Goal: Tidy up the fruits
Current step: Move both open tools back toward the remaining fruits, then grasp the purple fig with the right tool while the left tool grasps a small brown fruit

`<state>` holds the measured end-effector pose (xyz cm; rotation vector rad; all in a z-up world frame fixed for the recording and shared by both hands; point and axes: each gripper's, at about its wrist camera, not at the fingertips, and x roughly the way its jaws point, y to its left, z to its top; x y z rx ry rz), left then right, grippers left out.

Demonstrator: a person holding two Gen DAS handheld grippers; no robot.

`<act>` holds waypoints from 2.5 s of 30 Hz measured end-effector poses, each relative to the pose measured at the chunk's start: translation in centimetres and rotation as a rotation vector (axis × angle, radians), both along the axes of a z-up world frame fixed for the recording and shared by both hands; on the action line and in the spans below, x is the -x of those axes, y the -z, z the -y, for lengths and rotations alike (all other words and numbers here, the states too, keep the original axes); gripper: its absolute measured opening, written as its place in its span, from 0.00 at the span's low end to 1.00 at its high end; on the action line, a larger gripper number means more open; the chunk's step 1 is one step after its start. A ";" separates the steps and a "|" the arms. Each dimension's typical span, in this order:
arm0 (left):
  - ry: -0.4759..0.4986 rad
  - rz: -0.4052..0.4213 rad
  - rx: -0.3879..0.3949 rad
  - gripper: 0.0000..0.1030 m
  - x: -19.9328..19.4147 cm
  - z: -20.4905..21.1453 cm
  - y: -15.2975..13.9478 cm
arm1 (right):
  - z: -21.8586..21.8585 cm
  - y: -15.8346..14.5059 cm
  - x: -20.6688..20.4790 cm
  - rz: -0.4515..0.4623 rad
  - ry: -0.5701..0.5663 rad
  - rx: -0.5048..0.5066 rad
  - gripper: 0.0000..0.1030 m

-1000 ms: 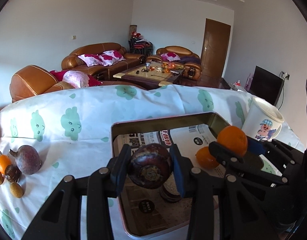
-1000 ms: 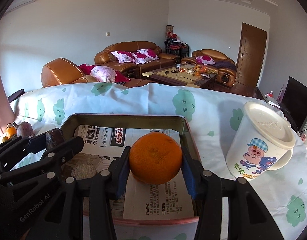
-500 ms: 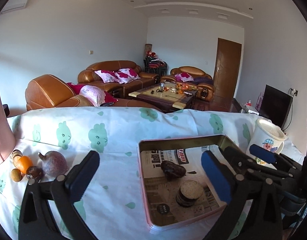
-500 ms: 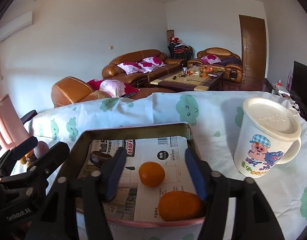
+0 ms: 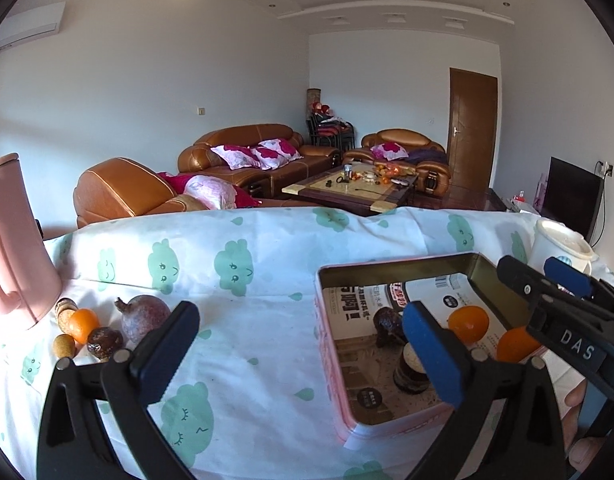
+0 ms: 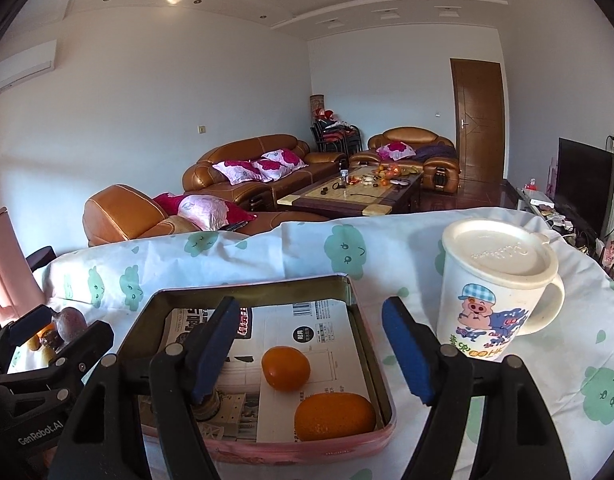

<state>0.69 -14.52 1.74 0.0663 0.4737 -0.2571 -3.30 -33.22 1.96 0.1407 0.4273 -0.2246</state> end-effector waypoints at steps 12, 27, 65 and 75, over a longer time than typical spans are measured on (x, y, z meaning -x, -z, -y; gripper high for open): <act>-0.023 -0.015 -0.027 1.00 0.3 -3.1 0.2 | -1.3 -0.2 1.3 0.049 0.066 0.045 0.73; -0.149 -0.135 -0.005 1.00 -3.1 -15.2 1.4 | -12.3 0.2 0.1 -0.005 -0.114 0.108 0.73; -0.211 -0.336 -0.111 0.94 -7.7 -22.5 4.1 | -25.6 6.1 -15.6 -0.412 -0.419 -0.042 0.50; -0.158 -0.404 -0.061 0.31 -9.4 -21.8 5.0 | -23.9 3.9 -12.0 -0.258 -0.344 -0.081 0.50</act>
